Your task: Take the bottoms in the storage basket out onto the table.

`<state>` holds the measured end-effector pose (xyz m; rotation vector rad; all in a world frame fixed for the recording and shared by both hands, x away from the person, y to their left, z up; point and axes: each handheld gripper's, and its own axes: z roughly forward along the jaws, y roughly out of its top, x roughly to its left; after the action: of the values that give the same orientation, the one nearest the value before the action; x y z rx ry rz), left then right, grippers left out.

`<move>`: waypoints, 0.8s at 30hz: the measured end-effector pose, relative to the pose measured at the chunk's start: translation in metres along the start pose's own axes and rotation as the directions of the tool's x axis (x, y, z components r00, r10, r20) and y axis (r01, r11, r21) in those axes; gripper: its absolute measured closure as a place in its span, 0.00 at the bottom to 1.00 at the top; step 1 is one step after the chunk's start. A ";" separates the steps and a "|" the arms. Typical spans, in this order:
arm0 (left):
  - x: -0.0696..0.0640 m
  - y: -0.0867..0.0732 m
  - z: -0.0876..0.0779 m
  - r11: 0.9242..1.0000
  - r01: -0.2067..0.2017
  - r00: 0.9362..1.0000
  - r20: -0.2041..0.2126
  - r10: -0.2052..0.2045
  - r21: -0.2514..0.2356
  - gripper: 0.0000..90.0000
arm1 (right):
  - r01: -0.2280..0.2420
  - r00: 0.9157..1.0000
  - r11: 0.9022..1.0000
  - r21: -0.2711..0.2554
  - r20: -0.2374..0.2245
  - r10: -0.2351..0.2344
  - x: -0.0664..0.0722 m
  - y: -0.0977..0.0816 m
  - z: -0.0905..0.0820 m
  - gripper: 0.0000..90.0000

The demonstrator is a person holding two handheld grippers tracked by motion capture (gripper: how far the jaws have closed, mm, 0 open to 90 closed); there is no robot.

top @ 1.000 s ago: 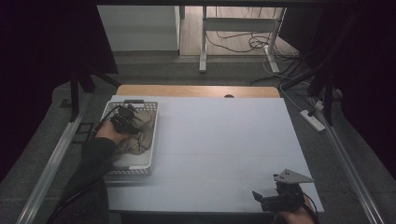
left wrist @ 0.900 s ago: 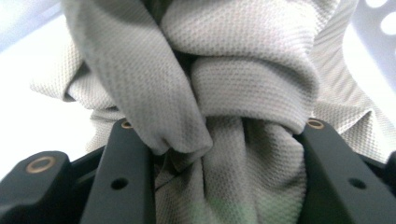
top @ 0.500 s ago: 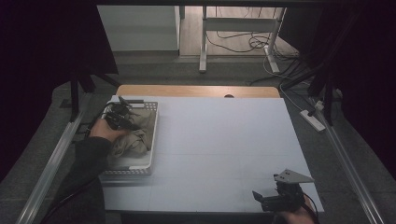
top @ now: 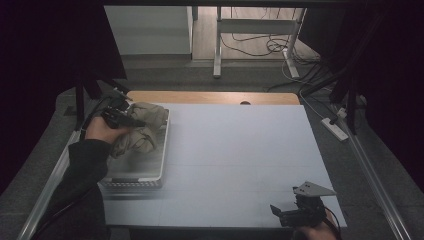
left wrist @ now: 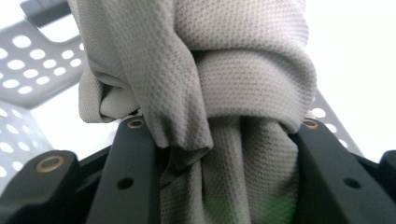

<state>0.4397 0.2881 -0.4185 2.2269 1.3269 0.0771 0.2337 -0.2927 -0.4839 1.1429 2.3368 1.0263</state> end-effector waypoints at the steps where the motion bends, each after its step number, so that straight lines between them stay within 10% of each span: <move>1: -0.001 0.001 -0.003 1.000 -0.003 1.000 -0.002 0.003 -0.005 0.67 | 0.001 1.000 1.000 0.000 0.000 -0.001 0.000 0.000 0.000 0.00; 24: -0.049 0.029 -0.032 0.986 -0.124 0.992 0.011 0.126 -0.110 0.67 | 0.001 1.000 1.000 -0.002 0.005 -0.001 0.000 0.000 0.000 0.00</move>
<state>0.4277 0.2500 -0.3672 2.2102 1.1449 0.1712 0.2331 -0.2926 -0.4839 1.1419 2.3318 1.0245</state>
